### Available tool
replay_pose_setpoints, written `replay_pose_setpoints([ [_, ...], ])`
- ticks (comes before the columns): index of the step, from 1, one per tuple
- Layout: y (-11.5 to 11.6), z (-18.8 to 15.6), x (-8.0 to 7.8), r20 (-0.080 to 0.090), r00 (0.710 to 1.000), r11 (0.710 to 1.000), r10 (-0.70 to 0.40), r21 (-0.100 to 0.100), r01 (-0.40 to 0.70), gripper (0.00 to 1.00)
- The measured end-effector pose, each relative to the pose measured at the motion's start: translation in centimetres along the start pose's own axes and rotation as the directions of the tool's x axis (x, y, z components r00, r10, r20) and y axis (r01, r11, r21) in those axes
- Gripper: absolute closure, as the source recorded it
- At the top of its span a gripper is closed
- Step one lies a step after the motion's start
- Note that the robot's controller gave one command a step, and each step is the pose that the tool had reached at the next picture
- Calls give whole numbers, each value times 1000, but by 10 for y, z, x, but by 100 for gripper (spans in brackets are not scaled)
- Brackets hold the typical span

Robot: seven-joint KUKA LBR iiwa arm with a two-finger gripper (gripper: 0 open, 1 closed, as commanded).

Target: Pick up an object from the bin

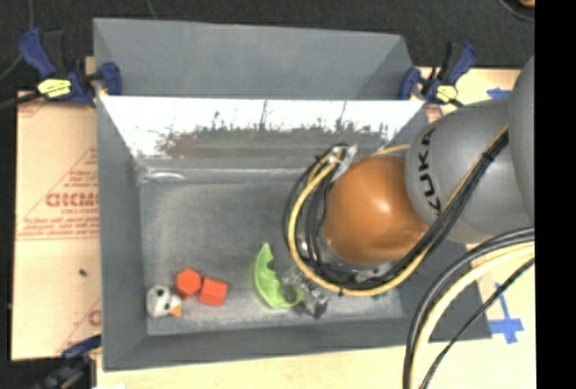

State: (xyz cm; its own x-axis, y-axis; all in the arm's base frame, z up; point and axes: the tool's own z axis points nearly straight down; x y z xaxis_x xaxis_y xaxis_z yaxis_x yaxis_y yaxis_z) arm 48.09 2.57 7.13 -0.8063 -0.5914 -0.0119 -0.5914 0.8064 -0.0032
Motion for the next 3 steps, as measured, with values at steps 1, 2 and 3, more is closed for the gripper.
replay_pose_setpoints([
  [1, 9, -70, -3, -6, 1000, 1000, -20, -4, 20, 100],
  [2, 47, -115, -27, 7, 997, 997, 73, 0, -73, 100],
  [3, 15, -194, -24, -2, 1000, 1000, -30, -1, 30, 100],
])
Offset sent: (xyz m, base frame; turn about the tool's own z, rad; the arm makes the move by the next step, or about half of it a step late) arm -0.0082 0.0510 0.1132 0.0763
